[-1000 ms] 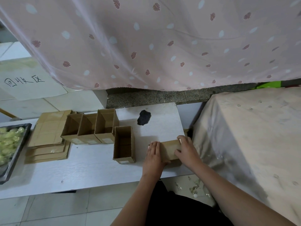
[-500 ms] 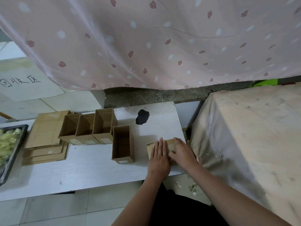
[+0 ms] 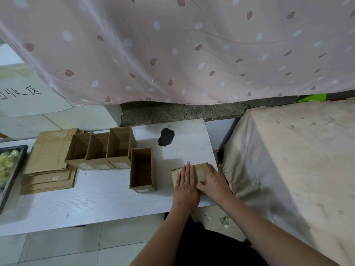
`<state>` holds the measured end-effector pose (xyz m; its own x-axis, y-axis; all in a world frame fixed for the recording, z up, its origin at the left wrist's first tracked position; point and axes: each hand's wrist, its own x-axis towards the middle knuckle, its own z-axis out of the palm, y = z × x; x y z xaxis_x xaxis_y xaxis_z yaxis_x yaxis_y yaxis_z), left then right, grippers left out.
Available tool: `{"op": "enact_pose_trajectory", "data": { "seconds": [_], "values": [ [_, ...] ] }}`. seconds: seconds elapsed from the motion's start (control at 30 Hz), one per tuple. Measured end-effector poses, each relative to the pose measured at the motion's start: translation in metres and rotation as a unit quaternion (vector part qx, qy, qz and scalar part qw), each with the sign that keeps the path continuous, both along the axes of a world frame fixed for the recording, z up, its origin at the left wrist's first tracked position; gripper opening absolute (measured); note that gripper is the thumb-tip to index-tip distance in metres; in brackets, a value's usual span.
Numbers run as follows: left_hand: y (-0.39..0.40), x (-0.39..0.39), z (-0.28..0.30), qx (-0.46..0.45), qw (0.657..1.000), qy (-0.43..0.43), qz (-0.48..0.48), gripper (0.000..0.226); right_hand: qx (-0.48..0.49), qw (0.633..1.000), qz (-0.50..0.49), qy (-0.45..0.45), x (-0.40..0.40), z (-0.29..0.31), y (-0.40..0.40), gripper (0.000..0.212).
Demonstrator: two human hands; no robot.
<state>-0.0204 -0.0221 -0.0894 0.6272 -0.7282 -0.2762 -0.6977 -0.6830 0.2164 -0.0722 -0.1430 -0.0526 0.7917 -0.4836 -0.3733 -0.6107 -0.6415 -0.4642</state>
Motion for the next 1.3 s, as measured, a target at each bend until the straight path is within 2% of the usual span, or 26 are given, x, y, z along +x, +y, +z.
{"op": "enact_pose_trajectory", "data": {
  "seconds": [0.07, 0.4, 0.57, 0.63, 0.8, 1.07, 1.3],
  "values": [
    [0.0, -0.001, 0.0, -0.001, 1.0, 0.003, 0.001, 0.072, -0.003, 1.0, -0.004, 0.007, 0.0, 0.0, 0.002, 0.087],
    [0.0, -0.004, 0.001, 0.006, 1.0, -0.004, 0.0, 0.072, -0.101, 0.994, 0.024, 0.047, 0.009, 0.003, 0.01, 0.066],
    [0.0, -0.002, 0.0, 0.005, 1.0, 0.002, -0.004, 0.077, -0.026, 0.998, -0.035, -0.043, 0.002, 0.004, -0.003, 0.044],
    [0.001, -0.002, 0.001, -0.012, 1.0, 0.011, -0.006, 0.076, -0.011, 0.998, -0.034, -0.058, -0.001, 0.004, -0.003, 0.052],
    [0.002, -0.002, 0.001, -0.034, 0.999, 0.015, -0.006, 0.078, -0.021, 0.999, -0.012, -0.03, -0.001, 0.004, 0.003, 0.071],
    [0.003, -0.001, 0.0, -0.046, 0.999, 0.025, -0.005, 0.08, -0.018, 0.999, -0.016, -0.036, -0.001, 0.004, -0.001, 0.071],
    [0.003, -0.001, -0.001, -0.031, 0.999, 0.024, -0.009, 0.078, -0.043, 0.999, 0.002, 0.006, 0.004, 0.004, 0.008, 0.076]
  ]
}}
